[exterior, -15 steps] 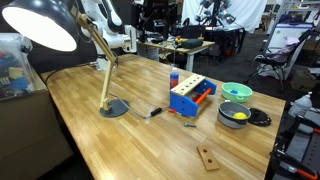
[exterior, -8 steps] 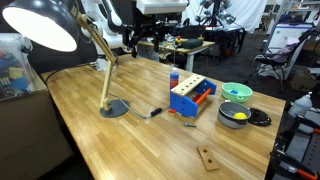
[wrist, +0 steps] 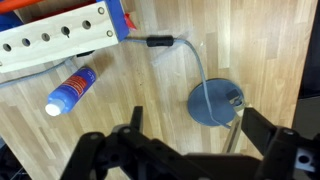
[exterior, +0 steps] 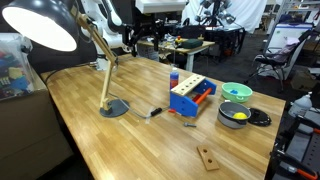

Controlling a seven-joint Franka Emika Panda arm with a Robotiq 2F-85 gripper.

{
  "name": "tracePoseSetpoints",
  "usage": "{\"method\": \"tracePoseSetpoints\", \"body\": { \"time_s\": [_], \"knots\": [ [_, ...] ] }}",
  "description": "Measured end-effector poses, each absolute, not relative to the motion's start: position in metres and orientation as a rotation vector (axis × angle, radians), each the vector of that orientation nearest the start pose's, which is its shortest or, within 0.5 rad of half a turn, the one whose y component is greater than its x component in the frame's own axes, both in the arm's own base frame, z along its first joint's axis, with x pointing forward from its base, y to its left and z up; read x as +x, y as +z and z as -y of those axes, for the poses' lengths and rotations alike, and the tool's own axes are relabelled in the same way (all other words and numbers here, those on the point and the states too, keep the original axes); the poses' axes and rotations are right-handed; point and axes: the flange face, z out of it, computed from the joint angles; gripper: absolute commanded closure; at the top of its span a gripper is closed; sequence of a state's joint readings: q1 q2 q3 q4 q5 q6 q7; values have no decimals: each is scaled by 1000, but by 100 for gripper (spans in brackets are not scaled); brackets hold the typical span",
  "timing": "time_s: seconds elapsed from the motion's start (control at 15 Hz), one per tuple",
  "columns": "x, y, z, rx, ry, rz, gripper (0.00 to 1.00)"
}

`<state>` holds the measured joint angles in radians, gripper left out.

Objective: Turn off the lamp

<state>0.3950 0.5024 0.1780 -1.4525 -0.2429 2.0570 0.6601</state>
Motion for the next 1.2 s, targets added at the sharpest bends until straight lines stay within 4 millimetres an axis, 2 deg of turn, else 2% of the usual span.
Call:
{"method": "tracePoseSetpoints", "body": {
  "time_s": [0.13,0.47,0.93,1.2],
  "knots": [
    [625,398,-346,-3181,-284,-73,0],
    [653,353,-321,-3198,-269,-175,0],
    [675,278,-320,-3209,-90,-258,0],
    [682,251,-318,-3221,16,-301,0]
  ]
}}
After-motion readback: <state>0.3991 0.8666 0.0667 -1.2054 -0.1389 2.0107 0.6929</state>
